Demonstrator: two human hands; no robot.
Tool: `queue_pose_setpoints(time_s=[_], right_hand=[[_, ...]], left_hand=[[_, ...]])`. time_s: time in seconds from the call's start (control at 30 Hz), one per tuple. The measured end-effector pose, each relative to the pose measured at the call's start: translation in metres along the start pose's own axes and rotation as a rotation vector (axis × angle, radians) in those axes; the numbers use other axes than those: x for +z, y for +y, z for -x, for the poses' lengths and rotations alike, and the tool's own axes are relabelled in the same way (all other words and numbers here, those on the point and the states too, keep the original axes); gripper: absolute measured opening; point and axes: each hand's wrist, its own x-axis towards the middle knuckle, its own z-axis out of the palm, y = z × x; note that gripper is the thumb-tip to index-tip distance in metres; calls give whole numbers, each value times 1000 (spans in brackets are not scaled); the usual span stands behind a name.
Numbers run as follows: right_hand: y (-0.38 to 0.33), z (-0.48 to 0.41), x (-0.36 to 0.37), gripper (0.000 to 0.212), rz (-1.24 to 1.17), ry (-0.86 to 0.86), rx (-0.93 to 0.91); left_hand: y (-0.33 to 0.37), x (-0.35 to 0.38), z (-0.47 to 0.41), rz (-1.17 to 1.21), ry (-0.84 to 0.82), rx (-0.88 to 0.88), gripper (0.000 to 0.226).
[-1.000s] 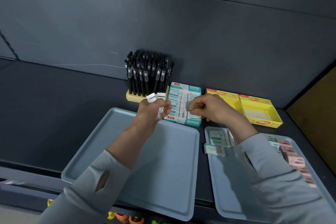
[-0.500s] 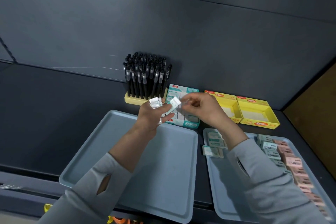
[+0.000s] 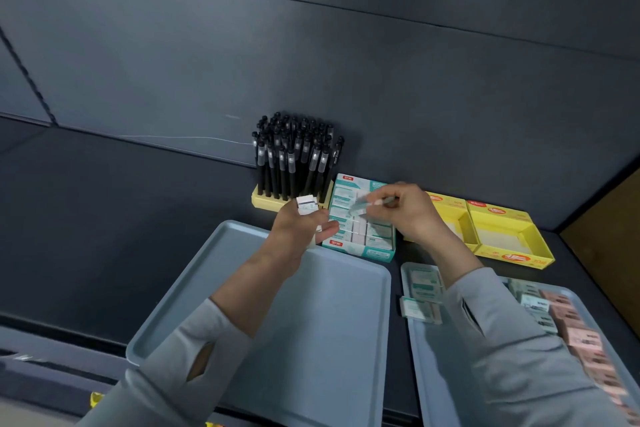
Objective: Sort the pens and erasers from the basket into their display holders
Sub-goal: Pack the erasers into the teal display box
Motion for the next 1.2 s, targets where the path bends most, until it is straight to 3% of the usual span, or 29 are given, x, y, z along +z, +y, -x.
queue_pose_setpoints(time_s=[0.07,0.3,0.47,0.6,0.67,0.73,0.83,0.9,1.0,1.1,1.2], right_hand=[[7,-7,1,23,166,22,-22],[3,-29,25,14,373,147,-225],[8,-37,42,13,370,196,-284],[6,-37,36,17,391,132,-289],[0,-33,30,19,338,101,-233],[-13,-22,27,19,95,46,-148],[-28,-5,27,19,-325,-201,-72],[-30,0,25,19,-361,-287,-113],[-26,0,19,17,-375,-227,-92],[-12,-6,12,16,-350,-2,3],[4,-11,11,12,-266,48,134]], left_hand=[[2,-3,-2,-8,22,-19,19],[3,-6,-7,-56,65,-21,22],[-1,-10,-10,-104,60,20,26],[-3,-12,-14,-33,50,34,28],[-3,-12,-13,-38,47,49,27],[-3,-10,-13,-45,57,63,27],[-4,-7,-13,-53,79,81,36],[-6,-6,-14,-49,81,79,42],[-7,-6,-15,-41,86,74,32],[-6,-6,-16,-64,75,53,8],[-5,-7,-15,-141,82,30,16]])
